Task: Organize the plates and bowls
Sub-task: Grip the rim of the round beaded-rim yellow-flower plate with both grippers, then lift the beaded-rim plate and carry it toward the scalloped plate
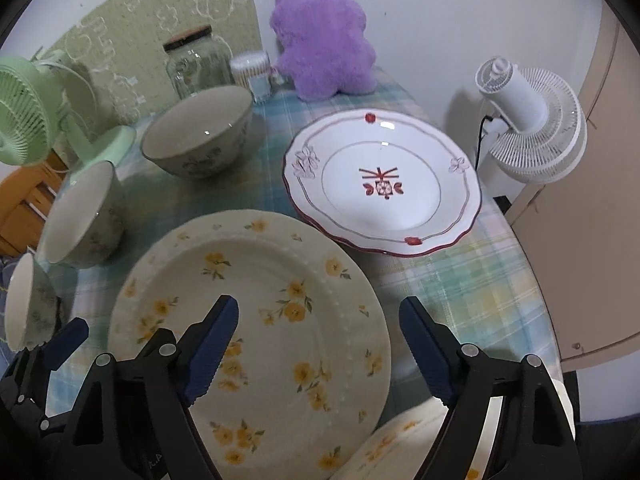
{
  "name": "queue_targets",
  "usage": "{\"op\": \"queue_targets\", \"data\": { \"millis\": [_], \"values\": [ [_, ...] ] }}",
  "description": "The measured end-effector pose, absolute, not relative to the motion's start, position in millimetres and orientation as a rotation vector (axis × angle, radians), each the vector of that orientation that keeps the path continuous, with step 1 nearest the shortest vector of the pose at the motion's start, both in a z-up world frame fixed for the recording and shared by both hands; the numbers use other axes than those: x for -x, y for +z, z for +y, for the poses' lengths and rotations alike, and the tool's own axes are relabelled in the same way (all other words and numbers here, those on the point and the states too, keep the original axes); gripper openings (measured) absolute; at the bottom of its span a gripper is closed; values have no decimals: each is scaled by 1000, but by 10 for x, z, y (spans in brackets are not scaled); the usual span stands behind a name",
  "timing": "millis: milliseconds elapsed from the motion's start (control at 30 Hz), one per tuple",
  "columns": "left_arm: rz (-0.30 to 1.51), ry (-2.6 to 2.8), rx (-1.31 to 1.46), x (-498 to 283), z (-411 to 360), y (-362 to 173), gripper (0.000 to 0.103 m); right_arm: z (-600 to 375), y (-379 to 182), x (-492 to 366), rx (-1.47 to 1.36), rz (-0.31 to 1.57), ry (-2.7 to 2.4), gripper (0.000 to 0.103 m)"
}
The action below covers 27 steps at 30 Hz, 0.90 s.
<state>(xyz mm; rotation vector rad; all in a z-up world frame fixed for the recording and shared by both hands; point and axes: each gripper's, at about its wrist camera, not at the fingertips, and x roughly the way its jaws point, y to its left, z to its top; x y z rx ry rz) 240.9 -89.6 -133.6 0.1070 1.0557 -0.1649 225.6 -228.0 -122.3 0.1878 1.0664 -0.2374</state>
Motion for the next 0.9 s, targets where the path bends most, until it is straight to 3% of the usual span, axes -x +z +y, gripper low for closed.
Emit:
{"op": "queue_targets", "data": {
  "millis": [233, 900],
  "values": [
    [1107, -164, -98, -2520, -910, -1555, 77, -2339, -1459, -2377, -191, 1134, -238, 78],
    [1132, -160, -93, -2460, -651, -1541, 79, -2078, -1529, -2402, -197, 1176, -232, 77]
  ]
}}
